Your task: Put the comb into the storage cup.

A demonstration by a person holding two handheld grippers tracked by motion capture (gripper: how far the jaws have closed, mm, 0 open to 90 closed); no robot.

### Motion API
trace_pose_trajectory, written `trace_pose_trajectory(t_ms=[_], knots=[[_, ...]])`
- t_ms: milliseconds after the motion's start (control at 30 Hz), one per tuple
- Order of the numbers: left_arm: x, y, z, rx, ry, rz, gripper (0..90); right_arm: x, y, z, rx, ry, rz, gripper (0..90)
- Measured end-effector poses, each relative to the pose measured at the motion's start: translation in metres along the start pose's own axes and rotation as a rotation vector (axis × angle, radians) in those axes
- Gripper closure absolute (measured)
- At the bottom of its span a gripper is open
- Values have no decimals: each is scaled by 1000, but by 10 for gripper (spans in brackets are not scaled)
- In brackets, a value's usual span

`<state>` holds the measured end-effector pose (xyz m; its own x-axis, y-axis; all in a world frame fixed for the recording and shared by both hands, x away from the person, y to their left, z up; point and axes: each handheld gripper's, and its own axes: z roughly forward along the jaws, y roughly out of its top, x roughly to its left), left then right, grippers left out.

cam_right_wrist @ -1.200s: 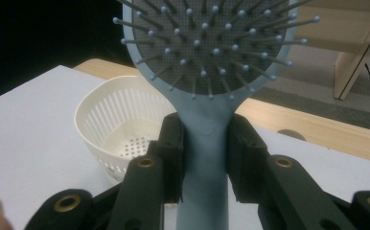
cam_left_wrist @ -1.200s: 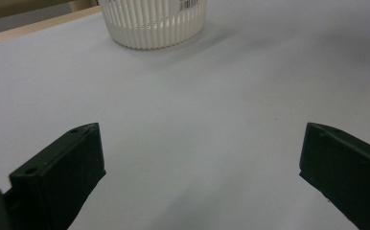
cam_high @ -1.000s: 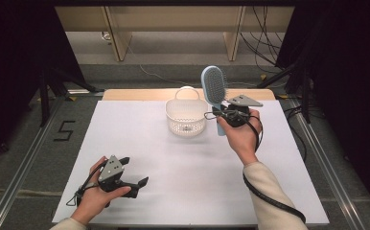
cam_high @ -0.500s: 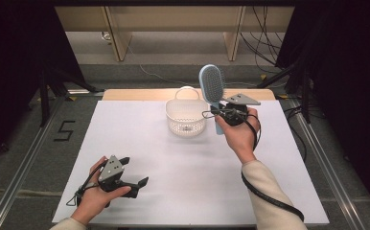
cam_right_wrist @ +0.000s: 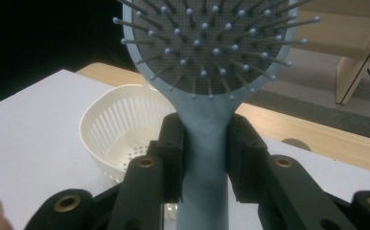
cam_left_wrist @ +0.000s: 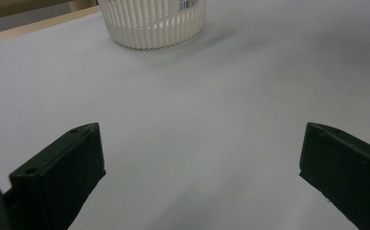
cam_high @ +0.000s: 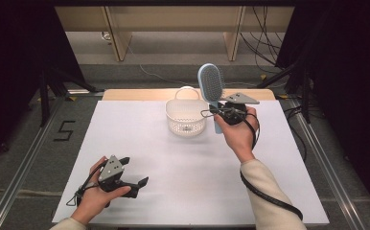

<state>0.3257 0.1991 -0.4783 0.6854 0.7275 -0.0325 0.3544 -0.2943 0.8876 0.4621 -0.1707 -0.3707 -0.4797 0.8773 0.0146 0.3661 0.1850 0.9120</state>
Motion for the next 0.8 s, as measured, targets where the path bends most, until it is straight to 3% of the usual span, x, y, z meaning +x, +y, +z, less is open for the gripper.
trace_pose_trajectory(t_ms=[800], knots=[[0,0,0,1,1,0,12,2,6,3,-13,2,2,706]])
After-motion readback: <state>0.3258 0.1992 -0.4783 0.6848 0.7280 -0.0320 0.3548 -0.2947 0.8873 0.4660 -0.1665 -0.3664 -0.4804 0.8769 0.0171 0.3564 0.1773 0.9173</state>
